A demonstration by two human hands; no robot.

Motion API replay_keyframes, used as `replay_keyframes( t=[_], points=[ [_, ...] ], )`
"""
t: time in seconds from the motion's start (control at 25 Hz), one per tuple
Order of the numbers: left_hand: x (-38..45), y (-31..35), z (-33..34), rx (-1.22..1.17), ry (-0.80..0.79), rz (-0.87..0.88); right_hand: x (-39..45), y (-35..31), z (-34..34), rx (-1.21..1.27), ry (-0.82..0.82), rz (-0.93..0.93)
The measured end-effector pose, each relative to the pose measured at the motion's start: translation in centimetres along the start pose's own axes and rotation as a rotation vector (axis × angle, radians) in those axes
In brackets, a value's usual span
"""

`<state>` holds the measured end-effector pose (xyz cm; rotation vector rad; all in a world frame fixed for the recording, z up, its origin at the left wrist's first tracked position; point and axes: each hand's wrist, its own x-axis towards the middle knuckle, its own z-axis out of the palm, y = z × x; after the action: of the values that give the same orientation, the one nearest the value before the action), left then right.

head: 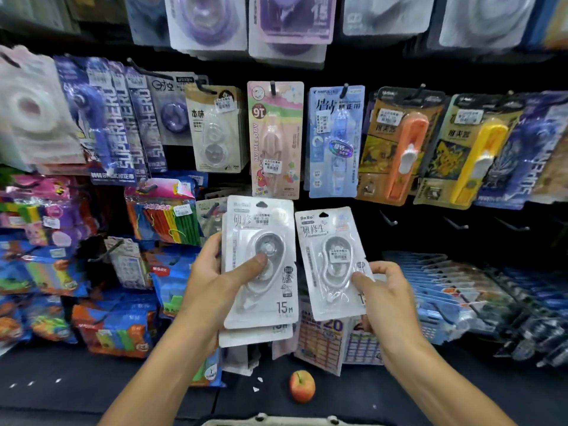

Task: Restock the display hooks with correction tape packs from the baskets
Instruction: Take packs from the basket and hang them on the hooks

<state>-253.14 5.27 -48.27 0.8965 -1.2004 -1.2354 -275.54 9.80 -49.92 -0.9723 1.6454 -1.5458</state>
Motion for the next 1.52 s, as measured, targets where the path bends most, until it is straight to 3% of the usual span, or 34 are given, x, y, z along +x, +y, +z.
replay_keyframes(
  t=[0.36,0.72,0.96,1.12,1.32,1.52],
  points=[
    [3.5,0.2,0.3,0.003,-0.031,0.032,0.0,-1.8,1.7,-0.033,0.040,-0.070],
    [2.0,0.8,-2.1,-0.013,0.055,0.004,-1.2,-1.4,0.6,-0.080,0.029,-0.103],
    [1.3,0.1,-0.2,-0.019,0.014,-0.032,0.8,-1.4,0.4,-0.284,-0.281,-0.017],
    [0.8,-1.3,2.1,0.014,-0.038,-0.094,0.3,-1.3,3.0,-0.025,-0.498,-0.055],
    [1.4,-1.6,2.6,0.051,0.009,-0.124,1.3,-1.3,3.1,0.154,-0.298,-0.018],
    [1.9,-0.1,0.8,0.054,0.182,-0.112,0.5,-2.1,1.1,-0.083,-0.149,-0.110]
  ],
)
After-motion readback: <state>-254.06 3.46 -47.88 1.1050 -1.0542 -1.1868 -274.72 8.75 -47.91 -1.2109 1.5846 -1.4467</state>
